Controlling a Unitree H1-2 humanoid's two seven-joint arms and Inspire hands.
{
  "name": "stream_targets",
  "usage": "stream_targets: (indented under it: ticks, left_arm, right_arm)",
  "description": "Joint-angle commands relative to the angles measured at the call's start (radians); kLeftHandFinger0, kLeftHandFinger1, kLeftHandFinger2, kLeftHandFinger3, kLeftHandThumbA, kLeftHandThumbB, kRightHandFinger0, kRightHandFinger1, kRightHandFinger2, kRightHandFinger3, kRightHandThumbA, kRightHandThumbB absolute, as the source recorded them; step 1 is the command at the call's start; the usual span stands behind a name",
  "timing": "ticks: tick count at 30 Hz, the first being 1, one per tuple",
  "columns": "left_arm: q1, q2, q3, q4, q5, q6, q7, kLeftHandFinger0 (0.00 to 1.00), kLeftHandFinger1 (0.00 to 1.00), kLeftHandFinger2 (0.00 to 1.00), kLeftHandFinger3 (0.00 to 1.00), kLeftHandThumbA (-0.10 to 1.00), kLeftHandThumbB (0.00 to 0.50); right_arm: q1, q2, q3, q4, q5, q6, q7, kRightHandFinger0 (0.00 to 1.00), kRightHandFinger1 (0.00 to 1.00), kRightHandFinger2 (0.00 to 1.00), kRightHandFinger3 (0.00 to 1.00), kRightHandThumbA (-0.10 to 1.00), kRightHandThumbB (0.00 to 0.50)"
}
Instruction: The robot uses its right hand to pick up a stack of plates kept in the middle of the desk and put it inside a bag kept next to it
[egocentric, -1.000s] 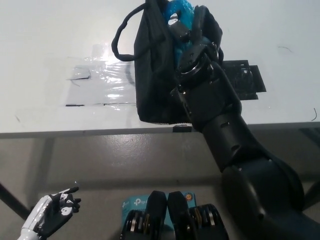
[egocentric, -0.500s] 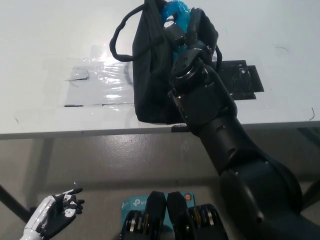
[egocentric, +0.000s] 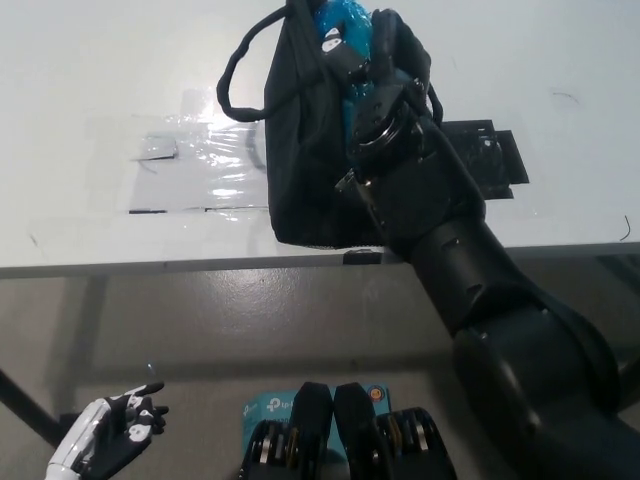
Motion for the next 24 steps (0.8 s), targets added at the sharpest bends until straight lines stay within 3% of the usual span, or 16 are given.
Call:
stream_targets:
  ticks: [1, 6, 13, 24]
  left_arm:
    - [0.006, 0.007, 0.010, -0.014, 0.008, -0.017, 0.001, 0.66, 0.74, 0.85, 0.95, -0.10, 0.253]
    - [0.006, 0.008, 0.010, -0.014, 0.006, -0.010, -0.001, 0.67, 0.75, 0.85, 0.95, -0.10, 0.251]
    - [0.014, 0.009, 0.008, -0.014, 0.010, -0.011, -0.001, 0.72, 0.78, 0.89, 0.98, -0.10, 0.233]
    - [0.022, 0.008, 0.012, -0.013, 0.003, -0.018, -0.003, 0.71, 0.78, 0.89, 0.98, -0.10, 0.211]
  right_arm:
    - [-0.092, 0.008, 0.038, 0.136, -0.059, 0.019, 0.189, 1.00, 1.00, 1.00, 1.00, 0.86, 0.500]
    - [-0.109, -0.011, 0.047, 0.161, -0.057, 0.019, 0.171, 1.00, 1.00, 1.00, 1.00, 1.00, 0.500]
    - [-0.108, -0.019, 0.033, 0.143, -0.068, 0.019, 0.144, 1.00, 1.00, 1.00, 1.00, 1.00, 0.500]
    - [-0.136, -0.060, 0.030, 0.135, -0.112, 0.019, 0.142, 1.00, 1.00, 1.00, 1.00, 1.00, 0.500]
